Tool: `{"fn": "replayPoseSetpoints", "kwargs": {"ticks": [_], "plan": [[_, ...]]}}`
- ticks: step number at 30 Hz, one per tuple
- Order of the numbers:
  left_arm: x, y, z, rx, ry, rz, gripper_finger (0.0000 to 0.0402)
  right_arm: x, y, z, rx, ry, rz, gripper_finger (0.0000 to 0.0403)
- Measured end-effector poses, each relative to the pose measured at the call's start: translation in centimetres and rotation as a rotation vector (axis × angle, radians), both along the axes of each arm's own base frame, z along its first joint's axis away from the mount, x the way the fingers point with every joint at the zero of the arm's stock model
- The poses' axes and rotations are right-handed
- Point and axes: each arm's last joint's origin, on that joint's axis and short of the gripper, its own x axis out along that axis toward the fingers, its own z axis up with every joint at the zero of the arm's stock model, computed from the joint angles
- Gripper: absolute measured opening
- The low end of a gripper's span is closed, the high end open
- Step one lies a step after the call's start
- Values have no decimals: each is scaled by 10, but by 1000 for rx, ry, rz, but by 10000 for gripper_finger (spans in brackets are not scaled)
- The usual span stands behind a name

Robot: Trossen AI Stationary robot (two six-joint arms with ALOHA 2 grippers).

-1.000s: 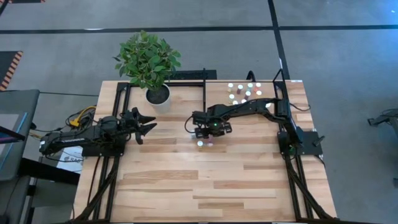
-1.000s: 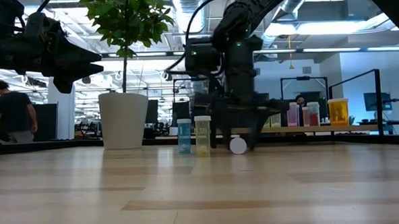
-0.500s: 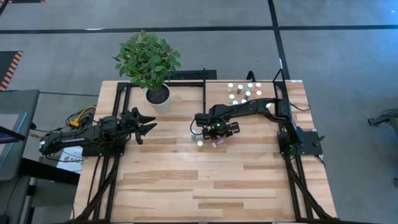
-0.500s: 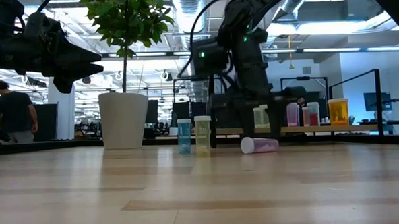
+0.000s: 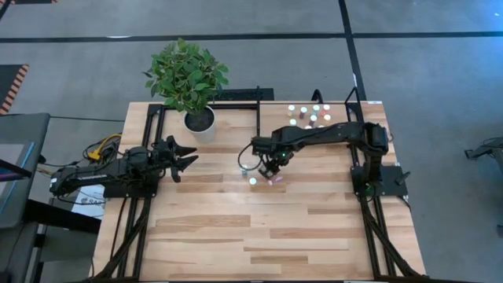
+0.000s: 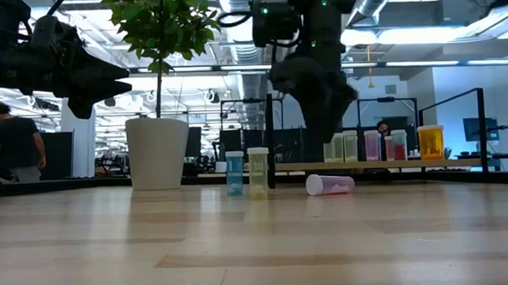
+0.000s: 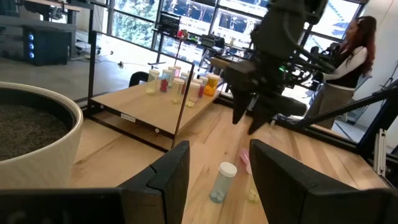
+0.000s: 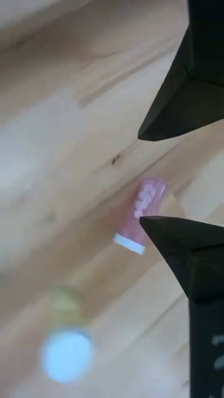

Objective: Pick and place medicine bottles onto shelf by color
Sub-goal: Put the pink pill bottle on the shelf

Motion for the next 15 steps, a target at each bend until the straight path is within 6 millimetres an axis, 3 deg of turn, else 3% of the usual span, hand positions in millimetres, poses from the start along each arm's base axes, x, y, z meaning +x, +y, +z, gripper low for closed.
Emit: {"fn": "replayPoseSetpoints", "kwargs": {"ticks": [7, 15], "plan": [[0, 0, 0, 0, 0, 0, 153, 13, 21, -28, -25, 56, 397, 234], [0, 0, 0, 0, 0, 0, 153, 9, 29, -30, -13, 111, 471, 234]]}}
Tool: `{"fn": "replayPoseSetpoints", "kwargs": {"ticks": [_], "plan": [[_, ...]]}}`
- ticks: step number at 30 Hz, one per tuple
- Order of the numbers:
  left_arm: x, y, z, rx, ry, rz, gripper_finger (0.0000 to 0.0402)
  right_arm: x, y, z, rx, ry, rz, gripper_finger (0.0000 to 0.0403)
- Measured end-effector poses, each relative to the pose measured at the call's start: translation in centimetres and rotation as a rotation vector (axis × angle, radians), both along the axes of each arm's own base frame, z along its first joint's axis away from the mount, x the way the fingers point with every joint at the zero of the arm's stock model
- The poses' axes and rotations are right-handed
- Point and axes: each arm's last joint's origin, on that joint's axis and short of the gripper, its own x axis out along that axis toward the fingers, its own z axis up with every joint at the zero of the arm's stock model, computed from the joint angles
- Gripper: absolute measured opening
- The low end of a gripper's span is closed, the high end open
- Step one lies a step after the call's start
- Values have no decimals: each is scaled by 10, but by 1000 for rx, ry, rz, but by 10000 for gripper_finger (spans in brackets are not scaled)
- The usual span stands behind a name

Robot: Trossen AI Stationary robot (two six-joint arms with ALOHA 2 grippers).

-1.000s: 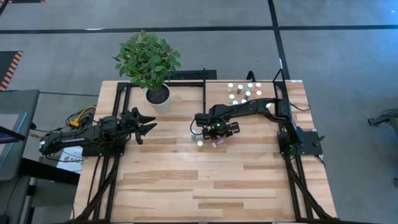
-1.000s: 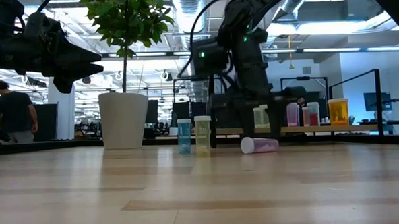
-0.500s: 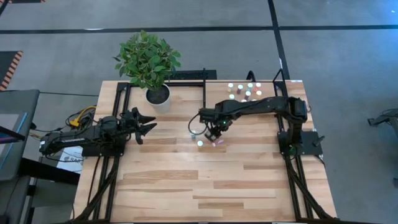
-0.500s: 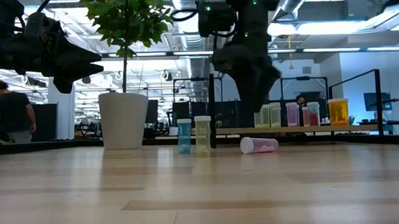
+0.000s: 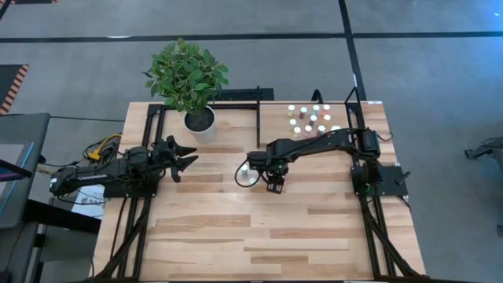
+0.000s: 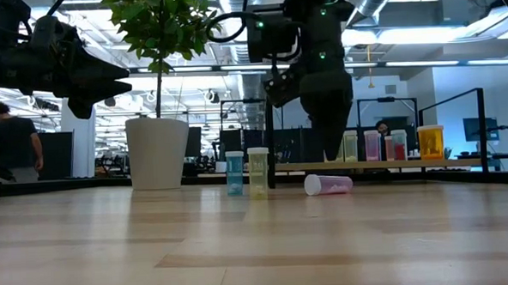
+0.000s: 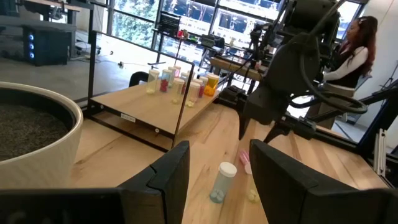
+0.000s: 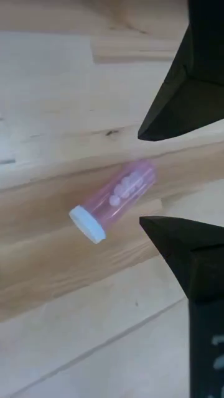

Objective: Pick and place medicine bottles onto shelf by color
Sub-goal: Put the pink pill bottle on the shelf

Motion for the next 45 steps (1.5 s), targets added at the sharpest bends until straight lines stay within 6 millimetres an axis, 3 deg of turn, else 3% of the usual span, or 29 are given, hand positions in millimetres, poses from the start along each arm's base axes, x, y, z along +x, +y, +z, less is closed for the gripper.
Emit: {"fn": "replayPoseSetpoints", "kwargs": {"ticks": [16, 24, 34, 39, 45], "plan": [[0, 0, 0, 0, -1, 0, 153, 12, 16, -15, -10, -56, 202, 234], [0, 0, 0, 0, 0, 0, 153, 14, 10, -41, 17, 33, 235, 234], [0, 0, 0, 0, 1, 0, 153, 17, 6, -58, 33, 65, 206, 234], [0, 0, 0, 0, 1, 0, 153, 18, -3, -56, 19, 48, 53, 232], [0, 0, 0, 0, 1, 0, 153, 17, -10, -57, 38, 50, -36, 196]]}}
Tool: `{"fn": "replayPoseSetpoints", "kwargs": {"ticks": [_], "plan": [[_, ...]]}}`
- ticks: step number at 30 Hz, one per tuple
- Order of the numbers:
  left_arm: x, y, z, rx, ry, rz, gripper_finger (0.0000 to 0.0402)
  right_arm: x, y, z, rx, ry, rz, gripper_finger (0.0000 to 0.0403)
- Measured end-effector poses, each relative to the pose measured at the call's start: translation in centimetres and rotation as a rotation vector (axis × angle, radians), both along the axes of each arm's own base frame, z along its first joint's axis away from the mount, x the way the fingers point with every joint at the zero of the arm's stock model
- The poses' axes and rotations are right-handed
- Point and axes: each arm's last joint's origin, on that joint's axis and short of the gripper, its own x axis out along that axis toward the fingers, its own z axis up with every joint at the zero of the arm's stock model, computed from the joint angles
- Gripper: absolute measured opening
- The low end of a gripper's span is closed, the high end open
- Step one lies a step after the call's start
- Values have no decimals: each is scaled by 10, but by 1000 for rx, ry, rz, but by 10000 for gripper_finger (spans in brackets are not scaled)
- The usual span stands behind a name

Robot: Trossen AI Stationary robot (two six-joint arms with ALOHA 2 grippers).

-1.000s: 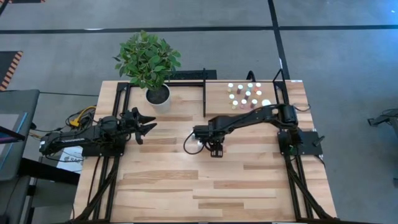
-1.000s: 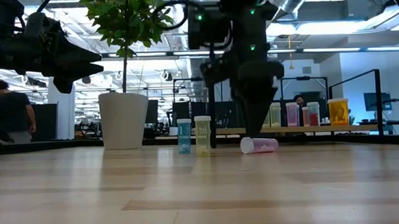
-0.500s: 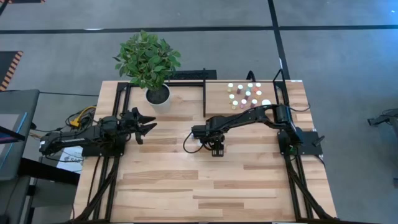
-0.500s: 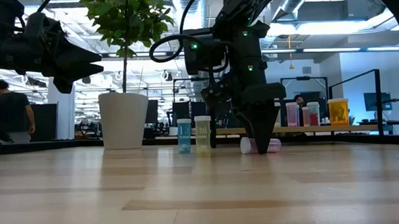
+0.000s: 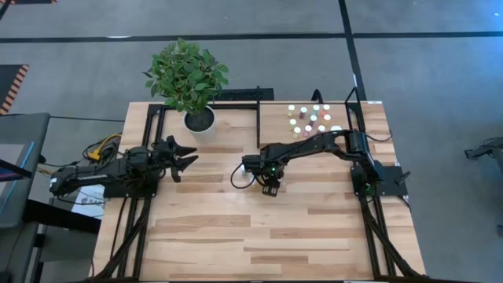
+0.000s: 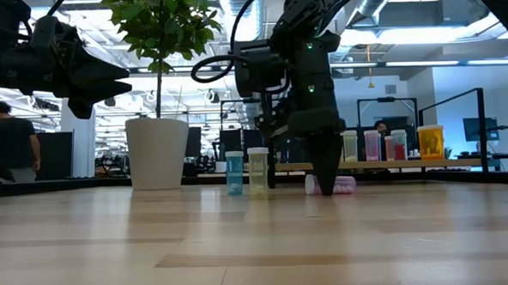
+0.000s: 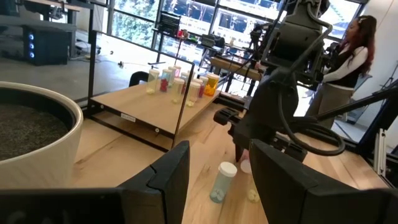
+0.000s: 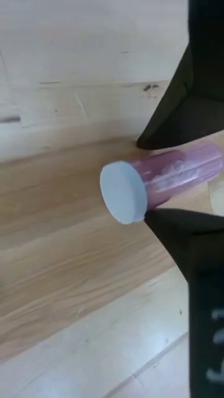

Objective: Pick and place medicine bottles onto shelf by color
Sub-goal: Put the pink pill bottle on the shelf

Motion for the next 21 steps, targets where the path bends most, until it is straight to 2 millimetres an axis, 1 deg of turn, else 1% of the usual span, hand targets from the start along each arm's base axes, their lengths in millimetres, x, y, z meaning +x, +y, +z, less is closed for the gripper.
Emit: {"fn": "replayPoseSetpoints", "kwargs": {"ticks": [6, 9, 12, 17, 21], "plan": [[0, 0, 0, 0, 0, 0, 153, 1, 0, 0, -7, -8, 0, 133], [0, 0, 0, 0, 0, 0, 153, 1, 0, 0, -10, -8, -5, 109], [0, 0, 0, 0, 0, 0, 153, 4, -1, 5, -17, -11, -23, 103], [0, 0, 0, 0, 0, 0, 153, 8, -2, 13, -72, -3, -84, 106], [0, 0, 0, 0, 0, 0, 153, 13, -10, 27, -113, -68, -206, 106]]}}
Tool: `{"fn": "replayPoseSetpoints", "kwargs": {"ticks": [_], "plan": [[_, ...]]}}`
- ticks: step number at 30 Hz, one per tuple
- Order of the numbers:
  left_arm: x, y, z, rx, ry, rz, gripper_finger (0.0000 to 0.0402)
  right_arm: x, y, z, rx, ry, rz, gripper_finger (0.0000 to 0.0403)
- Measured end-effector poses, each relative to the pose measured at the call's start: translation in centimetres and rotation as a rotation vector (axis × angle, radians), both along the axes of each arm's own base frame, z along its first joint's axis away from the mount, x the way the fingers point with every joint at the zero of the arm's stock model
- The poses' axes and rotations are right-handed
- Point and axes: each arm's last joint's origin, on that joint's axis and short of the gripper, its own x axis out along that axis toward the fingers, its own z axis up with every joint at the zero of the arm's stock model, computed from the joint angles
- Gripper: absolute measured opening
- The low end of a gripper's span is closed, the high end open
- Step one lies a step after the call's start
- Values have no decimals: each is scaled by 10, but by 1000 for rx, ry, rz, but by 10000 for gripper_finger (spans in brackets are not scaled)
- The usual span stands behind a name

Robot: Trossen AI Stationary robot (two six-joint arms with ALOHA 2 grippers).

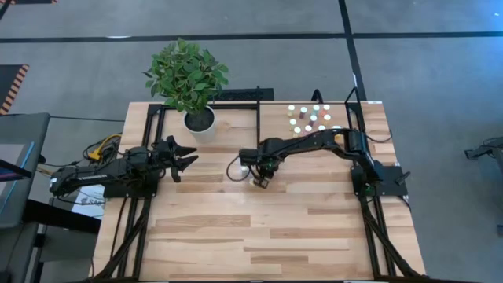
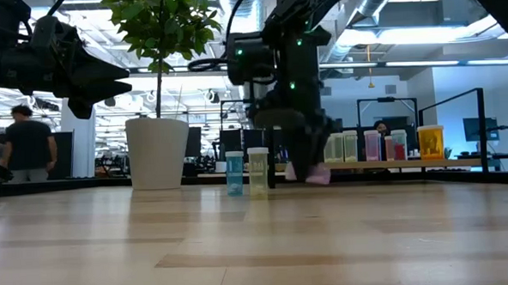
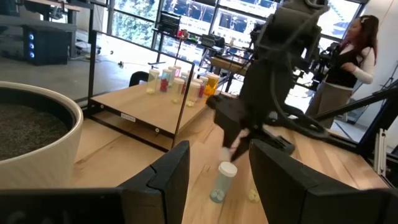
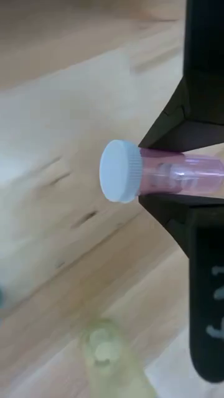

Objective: Pick and place medicine bottles onto shelf by color
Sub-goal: Put the pink pill bottle on the shelf

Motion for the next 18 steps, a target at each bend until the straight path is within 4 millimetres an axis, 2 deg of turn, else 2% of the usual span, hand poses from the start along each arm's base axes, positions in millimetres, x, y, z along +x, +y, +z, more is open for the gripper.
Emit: {"fn": "replayPoseSetpoints", "kwargs": {"ticks": [4, 8, 15, 18], "plan": [[0, 0, 0, 0, 1, 0, 153, -4, -9, 23, 9, -70, -148, 103], [0, 0, 0, 0, 3, 0, 153, -15, -16, 57, -6, -154, -248, 104], [0, 0, 0, -1, 5, 0, 153, -51, -24, 117, -185, -329, -431, 103], [0, 0, 0, -1, 5, 0, 153, -69, -22, 130, -262, -419, -535, 103]]}}
